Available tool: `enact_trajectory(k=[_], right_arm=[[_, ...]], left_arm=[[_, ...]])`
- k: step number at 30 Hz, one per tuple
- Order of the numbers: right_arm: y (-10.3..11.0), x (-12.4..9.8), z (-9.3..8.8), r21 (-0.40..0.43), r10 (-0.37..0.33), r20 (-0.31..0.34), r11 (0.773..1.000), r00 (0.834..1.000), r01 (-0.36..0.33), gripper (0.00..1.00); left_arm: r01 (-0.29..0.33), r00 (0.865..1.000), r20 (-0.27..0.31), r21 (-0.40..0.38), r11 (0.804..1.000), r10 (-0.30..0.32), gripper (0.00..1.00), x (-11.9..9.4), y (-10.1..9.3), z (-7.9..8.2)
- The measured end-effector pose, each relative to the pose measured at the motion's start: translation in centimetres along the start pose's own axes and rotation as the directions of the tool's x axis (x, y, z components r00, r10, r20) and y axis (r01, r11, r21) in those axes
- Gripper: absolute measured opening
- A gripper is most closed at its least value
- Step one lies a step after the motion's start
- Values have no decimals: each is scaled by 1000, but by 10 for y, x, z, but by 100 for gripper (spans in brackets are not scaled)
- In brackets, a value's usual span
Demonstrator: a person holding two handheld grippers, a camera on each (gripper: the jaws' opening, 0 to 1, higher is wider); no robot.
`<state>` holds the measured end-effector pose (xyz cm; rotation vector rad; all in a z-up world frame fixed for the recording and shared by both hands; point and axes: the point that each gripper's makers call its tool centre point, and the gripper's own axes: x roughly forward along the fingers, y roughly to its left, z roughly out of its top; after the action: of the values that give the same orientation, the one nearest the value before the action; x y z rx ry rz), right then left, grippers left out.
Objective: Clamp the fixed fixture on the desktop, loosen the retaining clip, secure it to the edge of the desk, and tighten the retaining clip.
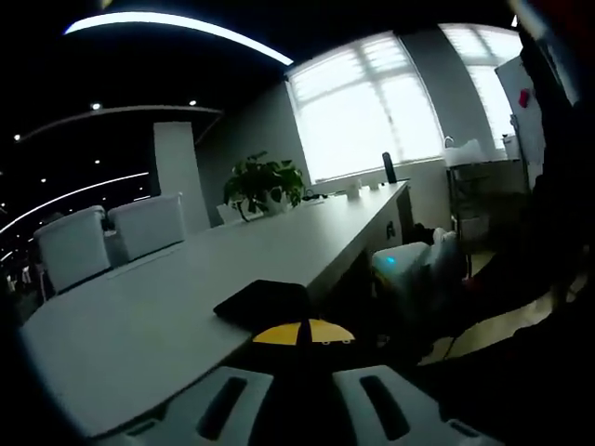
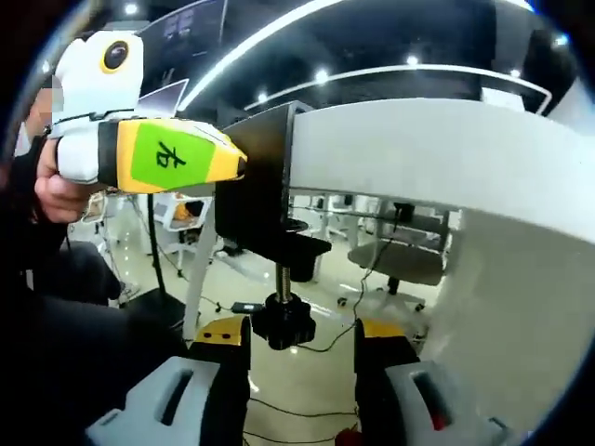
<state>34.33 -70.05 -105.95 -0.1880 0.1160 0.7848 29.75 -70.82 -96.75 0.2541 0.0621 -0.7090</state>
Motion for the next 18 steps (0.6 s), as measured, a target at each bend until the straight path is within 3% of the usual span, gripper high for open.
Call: enact_trajectory(k=[3, 6, 8, 10, 16, 18], right_arm=[[4, -5, 7, 18, -118, 12, 993, 993, 117, 45], [5, -2, 8, 54, -237, 3, 970, 972, 236, 44], [4, -3, 7, 89, -339, -9, 937, 941, 338, 44], [1, 2, 2, 217, -396, -16, 895, 918, 390, 43], [2, 9, 1, 195, -420, -40, 887, 907, 419, 39], [-4, 9, 0, 207, -431, -53, 878, 901, 432, 30]], left_arm=[[6, 1000, 9, 2, 1000, -6, 1, -1, 0, 0], [17, 1000, 15, -18, 1000, -17, 1, -1, 0, 0], [22, 1000, 19, -21, 1000, -22, 1, -1, 0, 1], [29, 999, 25, -40, 999, -28, 1, -1, 1, 1], [42, 999, 30, -35, 999, -41, 1, 1, -1, 2], [44, 999, 30, -33, 999, -43, 1, 2, -1, 2]])
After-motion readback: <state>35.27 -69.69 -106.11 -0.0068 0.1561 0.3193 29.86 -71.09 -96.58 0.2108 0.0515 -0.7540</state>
